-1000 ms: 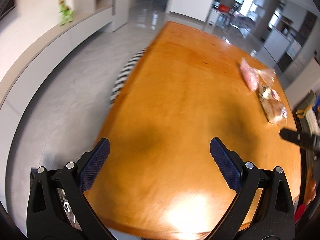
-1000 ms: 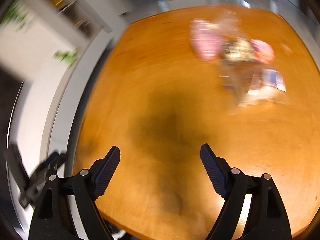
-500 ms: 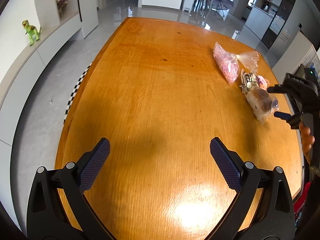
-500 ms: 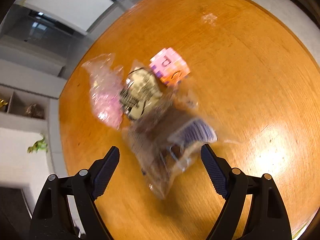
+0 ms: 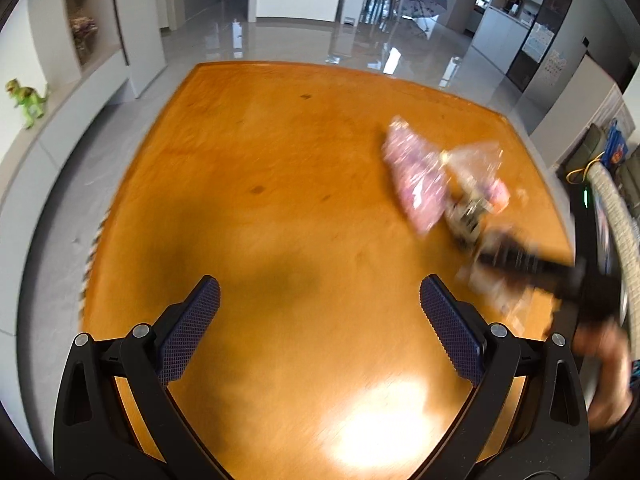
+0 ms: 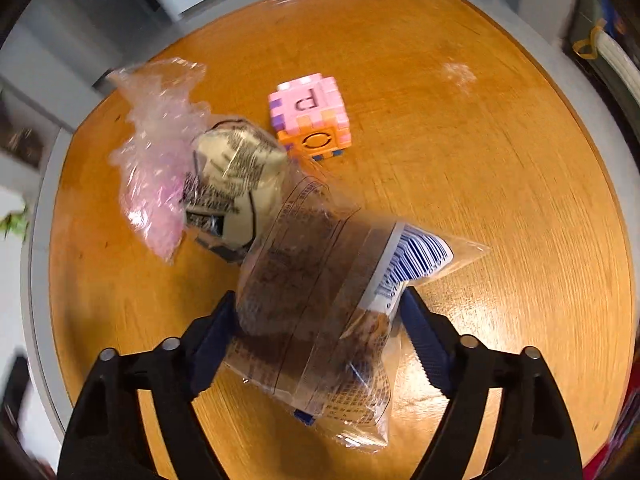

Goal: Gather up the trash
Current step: 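Grasp the pink-filled plastic bag with the left tool while the right tool grasps the barcoded bread bag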

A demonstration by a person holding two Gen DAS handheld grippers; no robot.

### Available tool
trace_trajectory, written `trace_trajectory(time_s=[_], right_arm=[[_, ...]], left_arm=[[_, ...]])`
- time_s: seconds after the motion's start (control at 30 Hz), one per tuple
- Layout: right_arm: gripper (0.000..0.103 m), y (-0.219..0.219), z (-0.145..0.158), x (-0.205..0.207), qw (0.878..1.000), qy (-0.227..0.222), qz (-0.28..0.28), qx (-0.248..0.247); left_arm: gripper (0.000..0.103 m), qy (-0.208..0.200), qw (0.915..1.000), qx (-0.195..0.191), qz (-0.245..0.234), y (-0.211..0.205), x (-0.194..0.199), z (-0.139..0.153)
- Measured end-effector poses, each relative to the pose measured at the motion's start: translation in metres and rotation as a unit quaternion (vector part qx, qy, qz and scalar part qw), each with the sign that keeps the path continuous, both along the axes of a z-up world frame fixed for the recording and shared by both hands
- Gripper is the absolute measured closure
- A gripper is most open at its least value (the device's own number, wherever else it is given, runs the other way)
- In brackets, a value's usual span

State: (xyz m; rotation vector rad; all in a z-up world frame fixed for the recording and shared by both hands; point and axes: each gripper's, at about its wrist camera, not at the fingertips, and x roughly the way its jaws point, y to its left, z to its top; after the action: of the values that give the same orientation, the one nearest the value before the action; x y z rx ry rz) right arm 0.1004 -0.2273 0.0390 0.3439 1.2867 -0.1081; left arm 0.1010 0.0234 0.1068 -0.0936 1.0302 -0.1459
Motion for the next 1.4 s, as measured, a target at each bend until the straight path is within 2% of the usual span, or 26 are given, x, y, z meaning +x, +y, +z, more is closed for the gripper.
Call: trace_trajectory(time_s=[0.13, 0.2, 0.3, 0.43, 0.57, 0.63, 0.67, 0.7, 0.73, 0.77, 0.8, 0.83, 0.9, 1.0, 1.13, 1.4], right_arm=[[0.026, -0.011, 0.001, -0.028, 0.999, -0.004, 0.039, 0.002], [0.026, -0.015, 0.001, -0.04, 0.999, -0.011, 0.046, 0.003], [0.025, -0.022, 0.001, -0.054, 0.998, -0.016, 0.054, 0.006], [0.025, -0.034, 0.001, -0.055, 0.998, -0.018, 0.056, 0.009], [0.024, -0.028, 0.0, -0.05, 0.998, -0.018, 0.058, 0.009], [0.024, -0.023, 0.002, -0.049, 0.998, -0.018, 0.059, 0.01], [0.024, -0.024, 0.002, -0.049, 0.998, -0.019, 0.06, 0.01], [0.024, -0.023, 0.002, -0.048, 0.998, -0.019, 0.061, 0.01], [0.024, -0.021, -0.001, -0.044, 0.998, -0.02, 0.062, 0.01], [0.024, -0.021, -0.001, -0.044, 0.998, -0.021, 0.064, 0.01], [0.024, -0.022, -0.002, -0.046, 0.998, -0.022, 0.065, 0.01], [0.024, -0.022, -0.002, -0.048, 0.997, -0.023, 0.066, 0.011], [0.024, -0.022, -0.002, -0.05, 0.997, -0.026, 0.07, 0.011], [0.026, -0.021, 0.001, -0.057, 0.997, -0.031, 0.074, 0.009], [0.027, -0.009, 0.009, -0.058, 0.996, -0.031, 0.08, 0.027], [0.027, 0.037, 0.026, -0.09, 0.991, -0.047, 0.115, 0.047]], left_arm=[[0.006, 0.007, 0.9999, -0.009, -0.01, -0.033, 0.042, -0.006], [0.006, 0.012, 0.9998, -0.002, -0.015, -0.051, 0.065, -0.014], [0.006, 0.031, 0.9993, -0.011, -0.019, -0.072, 0.094, -0.03], [0.006, 0.045, 0.9988, -0.003, -0.018, -0.095, 0.124, -0.048], [0.006, 0.062, 0.9978, -0.015, -0.019, -0.108, 0.141, -0.06], [0.008, 0.061, 0.9978, 0.011, -0.025, -0.117, 0.144, -0.065], [0.012, 0.06, 0.9976, 0.022, -0.028, -0.12, 0.145, -0.069], [0.021, 0.063, 0.9972, 0.027, -0.031, -0.123, 0.147, -0.072], [0.028, 0.065, 0.997, 0.024, -0.034, -0.125, 0.148, -0.076], [0.048, 0.066, 0.997, 0.021, -0.036, -0.127, 0.148, -0.078], [0.058, 0.065, 0.9972, 0.01, -0.037, -0.128, 0.147, -0.079], [0.06, 0.062, 0.9975, 0.01, -0.034, -0.127, 0.145, -0.078], [0.07, 0.055, 0.9974, 0.011, -0.046, -0.127, 0.14, -0.075], [0.076, 0.052, 0.9977, -0.01, -0.042, -0.11, 0.128, -0.066], [0.076, 0.037, 0.9985, -0.022, -0.033, -0.076, 0.108, -0.047], [0.076, 0.011, 0.9991, -0.037, -0.016, -0.008, 0.045, -0.019]])
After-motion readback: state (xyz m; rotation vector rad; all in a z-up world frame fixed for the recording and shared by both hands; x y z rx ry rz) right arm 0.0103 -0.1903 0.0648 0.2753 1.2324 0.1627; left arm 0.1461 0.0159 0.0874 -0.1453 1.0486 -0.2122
